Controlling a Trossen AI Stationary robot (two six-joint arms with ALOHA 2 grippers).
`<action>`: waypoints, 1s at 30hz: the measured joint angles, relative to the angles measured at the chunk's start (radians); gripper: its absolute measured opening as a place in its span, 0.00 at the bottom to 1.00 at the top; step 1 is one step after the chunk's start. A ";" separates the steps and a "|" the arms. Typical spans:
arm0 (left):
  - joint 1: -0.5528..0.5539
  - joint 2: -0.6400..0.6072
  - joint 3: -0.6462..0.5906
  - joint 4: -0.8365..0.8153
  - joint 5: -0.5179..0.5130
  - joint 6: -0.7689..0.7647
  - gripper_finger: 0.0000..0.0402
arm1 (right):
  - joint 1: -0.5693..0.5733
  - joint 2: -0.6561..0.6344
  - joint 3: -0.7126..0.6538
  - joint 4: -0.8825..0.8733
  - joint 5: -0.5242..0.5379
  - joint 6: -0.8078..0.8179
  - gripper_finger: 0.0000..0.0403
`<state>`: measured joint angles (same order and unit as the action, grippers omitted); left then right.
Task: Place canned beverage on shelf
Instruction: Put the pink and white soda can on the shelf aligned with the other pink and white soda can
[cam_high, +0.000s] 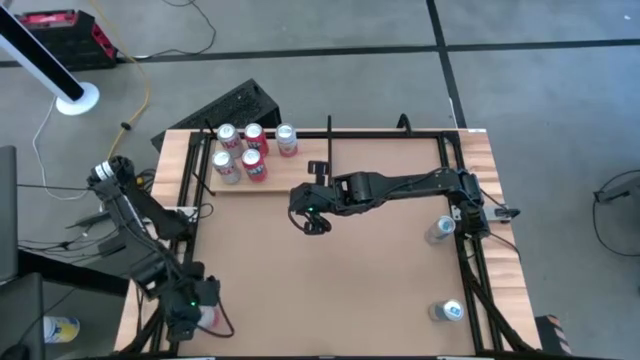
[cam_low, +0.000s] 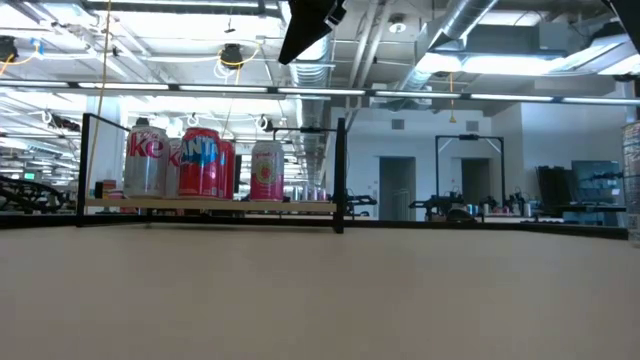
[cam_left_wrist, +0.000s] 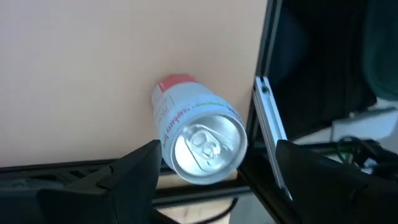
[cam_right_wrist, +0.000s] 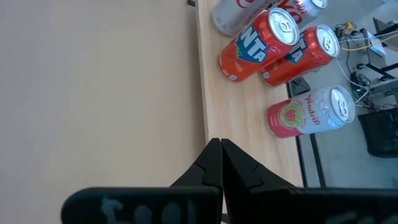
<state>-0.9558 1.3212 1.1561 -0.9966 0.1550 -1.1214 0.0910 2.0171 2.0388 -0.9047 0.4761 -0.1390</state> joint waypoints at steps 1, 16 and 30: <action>-0.009 0.000 0.000 0.000 -0.018 -0.007 0.75 | 0.000 0.000 0.000 0.000 -0.005 0.000 0.05; -0.080 0.105 0.000 -0.001 -0.064 0.002 0.75 | 0.000 0.000 0.000 0.001 -0.006 0.000 0.05; -0.079 0.151 0.001 -0.015 -0.029 0.040 0.75 | 0.000 0.000 0.000 0.002 -0.006 0.001 0.05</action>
<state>-1.0348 1.4719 1.1568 -1.0114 0.1261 -1.0818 0.0910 2.0171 2.0388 -0.9024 0.4698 -0.1379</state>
